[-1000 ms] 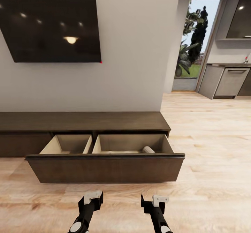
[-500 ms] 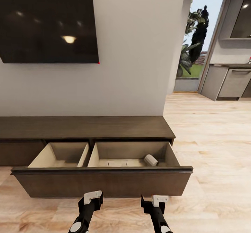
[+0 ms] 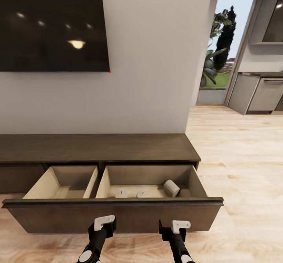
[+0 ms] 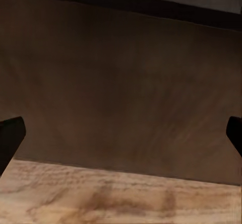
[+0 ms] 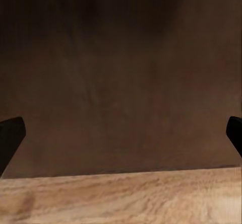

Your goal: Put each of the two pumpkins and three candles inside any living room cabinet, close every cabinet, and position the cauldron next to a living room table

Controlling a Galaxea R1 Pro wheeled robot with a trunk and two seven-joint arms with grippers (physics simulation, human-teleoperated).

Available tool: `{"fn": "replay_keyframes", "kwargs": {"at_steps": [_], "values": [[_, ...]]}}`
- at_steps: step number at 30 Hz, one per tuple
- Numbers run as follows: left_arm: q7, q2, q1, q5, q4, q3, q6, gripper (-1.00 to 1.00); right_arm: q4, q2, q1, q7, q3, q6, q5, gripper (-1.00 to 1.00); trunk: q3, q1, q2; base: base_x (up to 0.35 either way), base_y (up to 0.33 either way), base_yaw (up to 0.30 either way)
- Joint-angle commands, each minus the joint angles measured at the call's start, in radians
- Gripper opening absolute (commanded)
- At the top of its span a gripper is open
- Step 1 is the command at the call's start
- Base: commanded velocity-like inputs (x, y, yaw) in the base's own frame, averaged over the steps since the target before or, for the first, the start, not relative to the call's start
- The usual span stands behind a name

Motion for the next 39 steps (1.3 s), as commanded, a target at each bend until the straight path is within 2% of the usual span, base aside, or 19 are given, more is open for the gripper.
{"fn": "replay_keyframes", "kwargs": {"at_steps": [1,16,25,39], "values": [[0.008,0.001,-0.001,0.009,-0.001,-0.008,-0.005,1.00,0.000,0.000,0.000,-0.008,0.009,-0.002,-0.002,1.00,-0.001,0.000,0.000,0.217,0.000,0.000],[0.008,0.001,-0.001,0.009,0.000,-0.008,-0.005,1.00,0.001,0.000,-0.001,-0.008,0.009,-0.002,-0.002,1.00,-0.001,0.000,0.000,0.219,0.000,0.000],[0.007,-0.002,-0.001,0.005,0.047,-0.013,-0.005,1.00,0.001,0.000,0.000,-0.008,0.008,-0.002,-0.002,1.00,-0.001,0.000,0.000,0.098,0.000,0.000],[0.008,-0.006,-0.001,0.004,0.048,-0.012,-0.006,1.00,0.001,0.000,0.000,-0.008,0.009,-0.002,-0.002,1.00,-0.001,0.000,0.000,0.290,0.038,0.000]]}}
